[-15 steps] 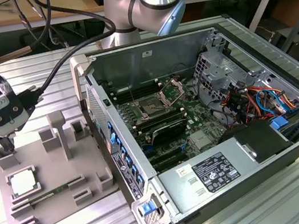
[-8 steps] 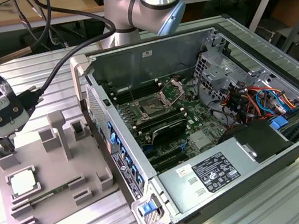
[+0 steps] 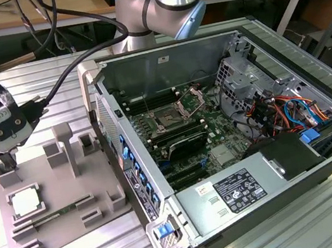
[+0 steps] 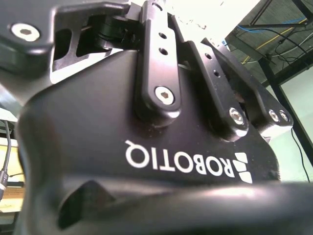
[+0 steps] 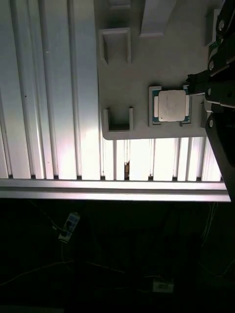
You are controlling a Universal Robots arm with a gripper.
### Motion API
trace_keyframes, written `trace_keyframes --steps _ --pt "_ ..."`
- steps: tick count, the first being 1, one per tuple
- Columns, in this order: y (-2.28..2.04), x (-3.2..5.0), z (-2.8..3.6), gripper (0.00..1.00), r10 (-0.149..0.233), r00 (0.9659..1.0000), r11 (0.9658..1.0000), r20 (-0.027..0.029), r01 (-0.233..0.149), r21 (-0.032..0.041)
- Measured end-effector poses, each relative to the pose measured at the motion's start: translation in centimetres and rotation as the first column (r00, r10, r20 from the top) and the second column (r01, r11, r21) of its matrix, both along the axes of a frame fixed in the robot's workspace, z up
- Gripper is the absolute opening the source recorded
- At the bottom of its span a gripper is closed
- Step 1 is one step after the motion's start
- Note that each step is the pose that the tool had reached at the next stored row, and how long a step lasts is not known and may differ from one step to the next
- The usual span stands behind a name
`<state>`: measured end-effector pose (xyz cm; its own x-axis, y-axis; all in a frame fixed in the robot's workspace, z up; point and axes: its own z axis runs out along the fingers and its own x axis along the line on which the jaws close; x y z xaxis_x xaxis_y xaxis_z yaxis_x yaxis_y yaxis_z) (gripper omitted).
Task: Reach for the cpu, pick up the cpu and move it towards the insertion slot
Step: 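Reach for the cpu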
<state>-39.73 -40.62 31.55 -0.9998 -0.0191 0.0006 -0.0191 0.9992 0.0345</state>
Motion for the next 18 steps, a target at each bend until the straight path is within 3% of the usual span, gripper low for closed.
trace_keyframes --steps 18 --pt "0.0 0.0 -0.4 0.11 0.0 1.0 1.0 0.0 0.0 0.0"
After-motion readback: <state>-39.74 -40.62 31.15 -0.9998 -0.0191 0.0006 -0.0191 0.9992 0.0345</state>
